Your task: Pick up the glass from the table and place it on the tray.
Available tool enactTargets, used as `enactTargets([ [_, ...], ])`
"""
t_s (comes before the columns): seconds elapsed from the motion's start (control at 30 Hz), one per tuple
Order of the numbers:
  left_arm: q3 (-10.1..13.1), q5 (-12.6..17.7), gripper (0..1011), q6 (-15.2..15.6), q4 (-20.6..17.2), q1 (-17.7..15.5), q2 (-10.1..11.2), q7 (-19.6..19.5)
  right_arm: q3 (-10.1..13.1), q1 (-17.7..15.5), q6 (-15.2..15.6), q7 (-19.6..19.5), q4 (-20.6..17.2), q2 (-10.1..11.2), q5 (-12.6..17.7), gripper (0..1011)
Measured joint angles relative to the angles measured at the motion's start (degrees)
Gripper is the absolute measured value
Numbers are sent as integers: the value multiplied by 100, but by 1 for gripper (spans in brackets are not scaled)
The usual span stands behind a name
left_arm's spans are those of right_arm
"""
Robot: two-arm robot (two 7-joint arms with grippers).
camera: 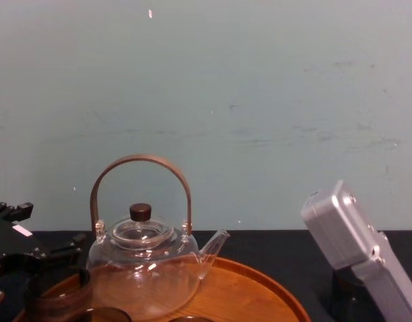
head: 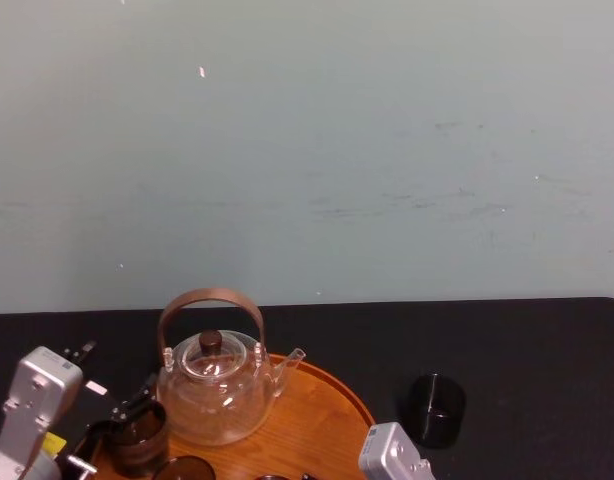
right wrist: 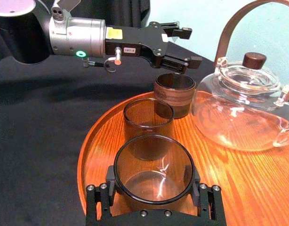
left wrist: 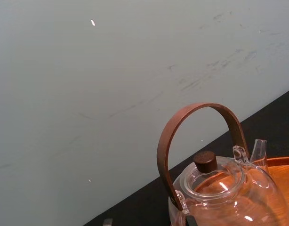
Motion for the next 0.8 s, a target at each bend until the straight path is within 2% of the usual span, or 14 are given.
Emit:
enactTargets([
  [0.23, 0, 0, 1001, 0, 0, 0, 0, 0, 5, -3, -2, -2, -5, 3, -2, 916],
  [0.4, 0, 0, 1001, 0, 0, 0, 0, 0, 7, -5, -3, -3, -8, 5, -2, 1002],
  [0.8, 0, 0, 1001, 0, 0, 0, 0, 0, 8, -7, -6, -5, -10, 5, -2, 1002],
])
